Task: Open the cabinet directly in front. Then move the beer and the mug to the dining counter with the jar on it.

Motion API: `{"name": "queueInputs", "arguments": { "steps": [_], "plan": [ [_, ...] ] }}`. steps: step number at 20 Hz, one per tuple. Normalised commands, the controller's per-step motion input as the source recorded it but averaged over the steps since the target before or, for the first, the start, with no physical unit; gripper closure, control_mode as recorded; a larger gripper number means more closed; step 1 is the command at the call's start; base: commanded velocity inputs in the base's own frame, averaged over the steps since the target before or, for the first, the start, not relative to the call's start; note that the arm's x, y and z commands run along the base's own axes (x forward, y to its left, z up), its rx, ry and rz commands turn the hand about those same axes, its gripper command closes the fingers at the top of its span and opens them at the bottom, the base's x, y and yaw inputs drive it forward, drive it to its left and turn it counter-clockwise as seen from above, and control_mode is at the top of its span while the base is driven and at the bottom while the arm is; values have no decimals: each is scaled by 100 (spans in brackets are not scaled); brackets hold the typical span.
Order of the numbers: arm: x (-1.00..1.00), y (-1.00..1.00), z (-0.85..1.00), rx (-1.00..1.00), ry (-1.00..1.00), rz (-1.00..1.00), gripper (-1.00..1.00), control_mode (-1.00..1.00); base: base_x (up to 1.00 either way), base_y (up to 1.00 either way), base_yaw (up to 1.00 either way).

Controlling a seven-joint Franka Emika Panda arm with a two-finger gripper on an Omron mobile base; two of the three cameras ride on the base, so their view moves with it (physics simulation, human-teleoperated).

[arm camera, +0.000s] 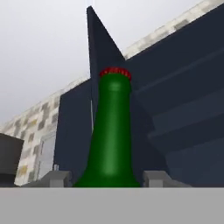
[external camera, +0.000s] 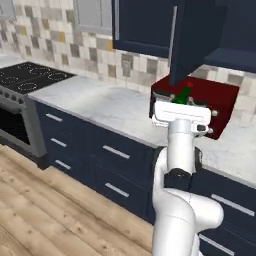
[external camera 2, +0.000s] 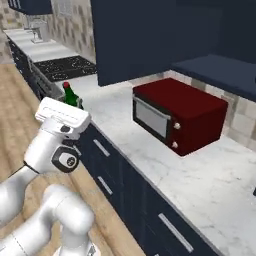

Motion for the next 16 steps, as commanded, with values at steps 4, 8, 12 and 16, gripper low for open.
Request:
{"name": "queueInputs", "arguments": {
  "steps": [4, 8, 12, 16],
  "plan": [
    [0, 0, 0, 0, 0, 0, 100, 100, -2, 0, 99],
    [0, 0, 0, 0, 0, 0, 100, 100, -2, 0, 99],
    [0, 0, 0, 0, 0, 0, 100, 100, -2, 0, 99],
    [0, 0, 0, 0, 0, 0, 100, 100, 9, 0, 88]
  ]
}}
